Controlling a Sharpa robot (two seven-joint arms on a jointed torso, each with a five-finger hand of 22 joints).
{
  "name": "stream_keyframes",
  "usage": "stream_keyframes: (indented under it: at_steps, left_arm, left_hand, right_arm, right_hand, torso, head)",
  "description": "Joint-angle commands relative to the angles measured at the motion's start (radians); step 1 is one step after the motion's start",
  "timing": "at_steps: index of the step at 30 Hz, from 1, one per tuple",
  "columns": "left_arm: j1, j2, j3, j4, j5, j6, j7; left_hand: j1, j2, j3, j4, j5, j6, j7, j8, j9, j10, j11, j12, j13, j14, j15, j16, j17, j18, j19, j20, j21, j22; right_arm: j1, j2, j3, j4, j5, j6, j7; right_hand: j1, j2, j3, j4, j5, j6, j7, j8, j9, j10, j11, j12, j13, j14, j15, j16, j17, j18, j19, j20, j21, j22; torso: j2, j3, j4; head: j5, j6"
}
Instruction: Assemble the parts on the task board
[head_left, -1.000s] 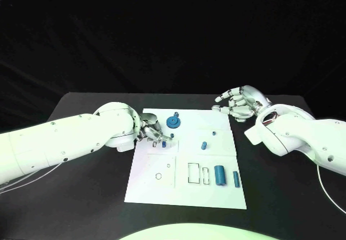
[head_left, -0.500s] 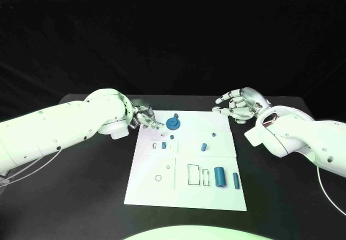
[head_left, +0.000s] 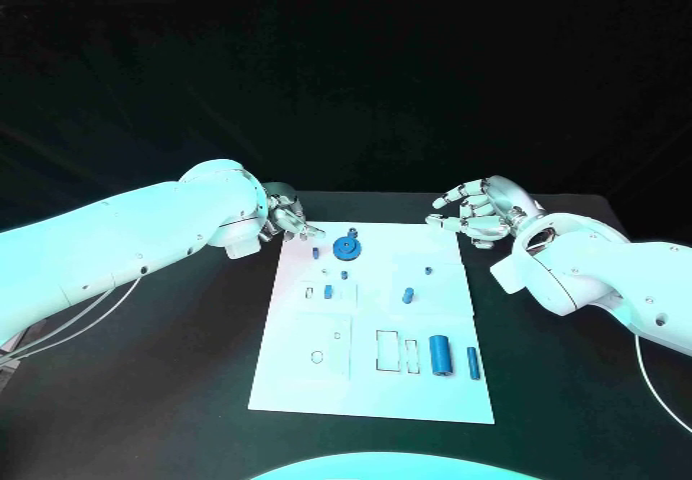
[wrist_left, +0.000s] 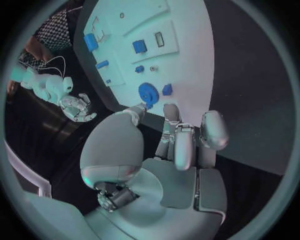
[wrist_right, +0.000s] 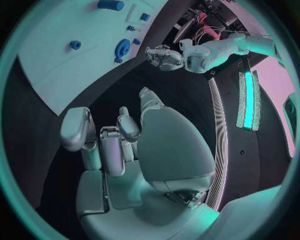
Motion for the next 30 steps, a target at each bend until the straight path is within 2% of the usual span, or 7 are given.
stream_keyframes:
  at_steps: [1,6,14,24,30]
  left_arm:
    - [0.002,0.013,-0.003,-0.023,0.004,0.063,0.011]
    - [0.002,0.039,-0.013,-0.063,0.015,0.083,0.011]
    - [0.002,0.074,-0.026,-0.110,0.035,0.093,0.014]
    - [0.001,0.094,-0.037,-0.136,0.049,0.105,0.017]
    - [0.001,0.105,-0.043,-0.154,0.057,0.107,0.019]
  left_hand:
    - [0.011,0.001,0.001,0.002,0.001,-0.006,0.000,-0.004,-0.002,-0.001,0.006,0.006,0.000,0.059,0.005,-0.007,0.119,0.009,0.000,0.006,-0.005,-0.002]
    - [0.011,0.003,0.001,0.002,0.000,-0.005,0.000,-0.005,-0.003,-0.002,0.006,0.005,-0.001,0.058,0.006,-0.008,0.118,0.009,-0.001,0.006,-0.006,-0.003]
    - [0.010,0.005,0.001,0.002,-0.001,-0.003,0.001,-0.006,-0.005,-0.001,0.007,0.010,0.005,0.060,0.007,-0.005,0.123,0.009,0.000,0.007,-0.005,-0.001]
    - [0.009,0.007,0.001,0.002,-0.001,0.001,0.000,-0.007,-0.007,0.000,0.007,0.013,0.008,0.060,0.007,-0.004,0.124,0.008,0.001,0.008,-0.004,0.001]
    - [0.014,0.015,0.007,0.001,-0.001,0.009,-0.001,-0.008,-0.012,0.001,0.007,0.018,0.012,0.060,0.007,-0.003,0.126,0.008,0.003,0.010,-0.003,0.004]
  right_arm:
    - [0.000,0.001,0.000,0.000,0.001,-0.001,0.010]
    - [0.000,0.003,0.000,0.000,0.001,0.000,0.011]
    - [0.000,0.007,0.000,-0.003,0.001,0.004,0.010]
    - [0.000,0.009,0.000,-0.004,0.001,0.004,0.010]
    - [0.000,0.011,0.000,-0.004,0.001,0.004,0.011]
  right_hand:
    - [-0.009,0.004,0.005,-0.001,0.006,0.005,0.000,0.002,-0.001,-0.004,-0.004,-0.005,0.000,0.066,-0.004,-0.005,0.095,0.015,-0.009,-0.001,-0.005,-0.001]
    - [-0.009,0.004,0.005,-0.001,0.006,0.005,0.000,0.002,-0.001,-0.004,-0.004,-0.005,0.000,0.066,-0.004,-0.005,0.095,0.015,-0.009,-0.001,-0.005,-0.001]
    - [-0.009,0.004,0.005,-0.001,0.006,0.005,0.000,0.002,-0.001,-0.004,-0.004,-0.005,0.000,0.066,-0.004,-0.005,0.095,0.015,-0.009,-0.001,-0.005,-0.001]
    - [-0.009,0.004,0.005,-0.001,0.006,0.005,0.000,0.002,-0.001,-0.004,-0.004,-0.005,0.000,0.066,-0.004,-0.005,0.095,0.015,-0.009,-0.001,-0.005,-0.001]
    - [-0.009,0.004,0.005,-0.001,0.006,0.005,0.000,0.002,-0.001,-0.004,-0.004,-0.005,0.000,0.066,-0.004,-0.005,0.095,0.015,-0.009,-0.001,-0.005,-0.001]
  torso:
    - [0.000,-0.0003,0.0009]
    - [-0.001,-0.0007,0.0017]
    - [0.000,0.0001,-0.0029]
    - [0.000,0.0006,0.0013]
    - [0.000,0.0004,-0.0012]
  head:
    - [-0.001,-0.003]
    - [-0.001,-0.004]
    - [0.004,-0.007]
    - [-0.001,-0.008]
    - [0.000,-0.010]
